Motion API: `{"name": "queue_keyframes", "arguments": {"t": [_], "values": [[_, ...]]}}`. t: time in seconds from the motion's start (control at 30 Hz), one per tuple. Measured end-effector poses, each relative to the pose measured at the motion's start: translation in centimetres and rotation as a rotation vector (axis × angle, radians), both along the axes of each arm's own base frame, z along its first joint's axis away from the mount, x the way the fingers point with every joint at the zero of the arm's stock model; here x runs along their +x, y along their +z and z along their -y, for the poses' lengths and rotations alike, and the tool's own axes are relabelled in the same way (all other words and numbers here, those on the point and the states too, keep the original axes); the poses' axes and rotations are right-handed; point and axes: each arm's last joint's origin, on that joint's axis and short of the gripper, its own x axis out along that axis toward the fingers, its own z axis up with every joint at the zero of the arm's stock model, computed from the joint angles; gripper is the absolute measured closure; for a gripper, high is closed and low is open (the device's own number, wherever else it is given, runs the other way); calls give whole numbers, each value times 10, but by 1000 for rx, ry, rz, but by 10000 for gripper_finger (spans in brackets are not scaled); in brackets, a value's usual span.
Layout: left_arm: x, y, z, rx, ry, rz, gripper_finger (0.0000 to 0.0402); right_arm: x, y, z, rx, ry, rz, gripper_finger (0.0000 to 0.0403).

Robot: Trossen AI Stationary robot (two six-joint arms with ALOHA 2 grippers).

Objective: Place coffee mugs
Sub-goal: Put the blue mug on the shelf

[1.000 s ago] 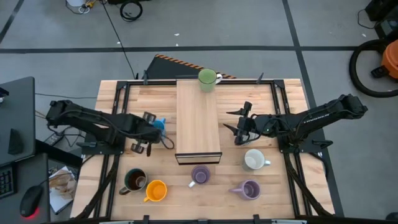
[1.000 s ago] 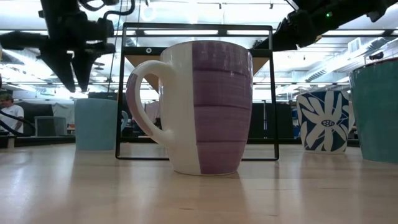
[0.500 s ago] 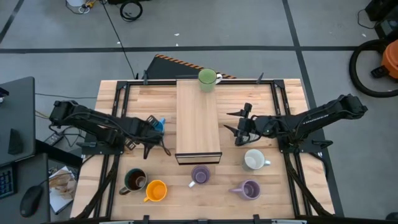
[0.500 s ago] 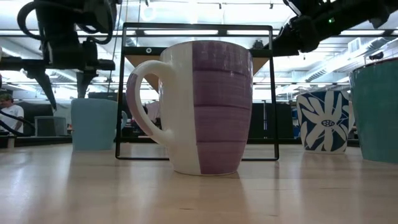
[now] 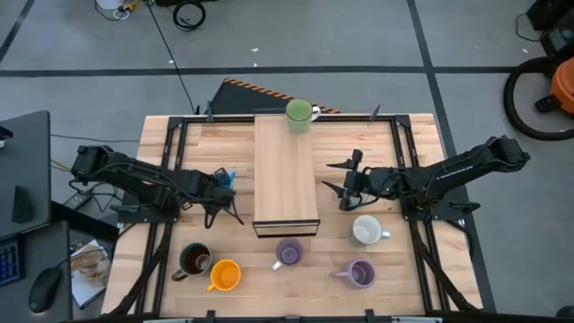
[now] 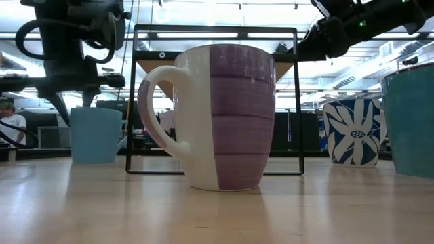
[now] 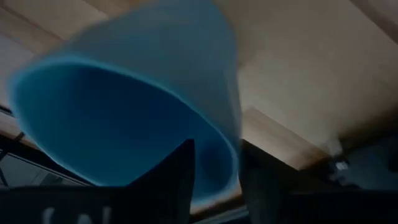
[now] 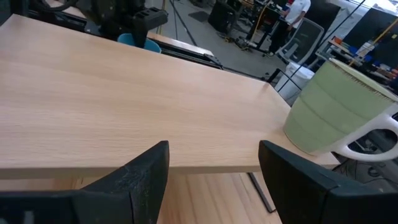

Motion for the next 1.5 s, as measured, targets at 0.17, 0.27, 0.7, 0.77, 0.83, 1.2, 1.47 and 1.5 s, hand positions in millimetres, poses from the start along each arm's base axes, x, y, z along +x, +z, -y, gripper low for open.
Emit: {"name": "queue_keyframes", "arguments": {"t": [0.17,0.27,0.7,0.77,0.83,1.2,1.47,1.5], "values": [[2,0,0,-5,17,27,337,0,0,0,0,0,0,149],[1,0,1,-41,97,55,363,0,0,0,0,0,0,149],[23,43,0,-341,646,291,370,1,2,0,-17,-9,19,149],[24,50,-5,-377,778,319,373,1,3,0,-16,-9,24,149],[27,54,-12,-428,934,357,374,1,3,0,-16,-9,24,149],[26,41,-49,-385,1629,329,371,2,7,0,-4,1,69,149],[31,23,-62,-320,1661,216,370,2,9,-3,-7,19,87,149],[32,21,-62,-312,1654,203,370,2,9,-3,-8,19,87,149]]}}
